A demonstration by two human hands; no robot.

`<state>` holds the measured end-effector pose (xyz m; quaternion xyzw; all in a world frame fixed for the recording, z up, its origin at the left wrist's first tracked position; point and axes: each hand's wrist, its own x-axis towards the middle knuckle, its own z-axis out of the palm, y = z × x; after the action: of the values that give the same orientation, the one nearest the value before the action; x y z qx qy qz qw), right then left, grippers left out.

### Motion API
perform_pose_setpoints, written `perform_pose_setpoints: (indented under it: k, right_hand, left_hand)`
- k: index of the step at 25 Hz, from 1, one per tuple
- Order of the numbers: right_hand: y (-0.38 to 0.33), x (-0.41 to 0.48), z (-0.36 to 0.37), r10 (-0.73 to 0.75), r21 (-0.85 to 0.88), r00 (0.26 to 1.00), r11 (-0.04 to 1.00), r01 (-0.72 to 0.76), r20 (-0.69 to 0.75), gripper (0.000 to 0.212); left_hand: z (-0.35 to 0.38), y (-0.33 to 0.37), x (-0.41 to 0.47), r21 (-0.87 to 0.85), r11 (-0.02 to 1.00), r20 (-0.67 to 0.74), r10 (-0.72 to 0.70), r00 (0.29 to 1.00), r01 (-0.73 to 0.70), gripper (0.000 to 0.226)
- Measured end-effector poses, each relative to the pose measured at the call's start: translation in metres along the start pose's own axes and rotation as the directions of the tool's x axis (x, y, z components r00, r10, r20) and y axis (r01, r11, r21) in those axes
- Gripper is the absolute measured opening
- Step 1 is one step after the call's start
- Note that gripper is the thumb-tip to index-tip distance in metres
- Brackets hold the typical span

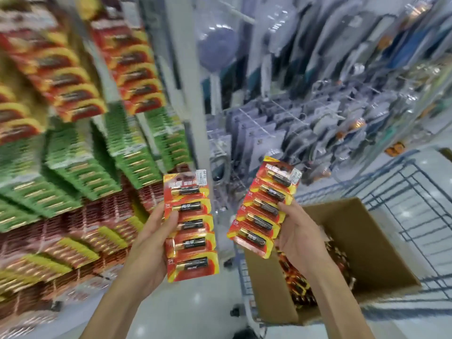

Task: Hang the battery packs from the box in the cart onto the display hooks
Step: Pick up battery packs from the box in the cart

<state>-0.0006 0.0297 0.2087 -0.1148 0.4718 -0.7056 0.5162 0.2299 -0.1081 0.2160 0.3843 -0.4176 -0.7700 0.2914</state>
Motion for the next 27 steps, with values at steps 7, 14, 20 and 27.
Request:
perform_pose_setpoints:
  k: [7, 14, 20, 27]
  right_hand:
    - [0.094, -0.027, 0.161, 0.054, -0.053, 0.987, 0.998, -0.046, 0.151, 0.039]
    - [0.169, -0.051, 0.327, 0.199, -0.182, 0.905, 0.974, -0.138, 0.376, 0.046]
    - [0.214, -0.052, 0.443, 0.282, -0.282, 0.833, 0.946, -0.159, 0.477, 0.043]
    - [0.258, -0.02, 0.551, 0.273, -0.347, 0.808, 0.933, -0.09, 0.522, 0.03]
  left_hand:
    - [-0.165, 0.054, -0.108, -0.056, 0.982, -0.143, 0.171, 0.975, -0.181, 0.043]
    - [-0.298, 0.1, -0.211, -0.06, 0.926, -0.364, 0.328, 0.872, -0.373, 0.036]
    - [-0.373, 0.136, -0.244, -0.035, 0.873, -0.533, 0.397, 0.748, -0.487, 0.034]
    - [-0.453, 0.191, -0.239, 0.003, 0.846, -0.647, 0.408, 0.645, -0.533, 0.028]
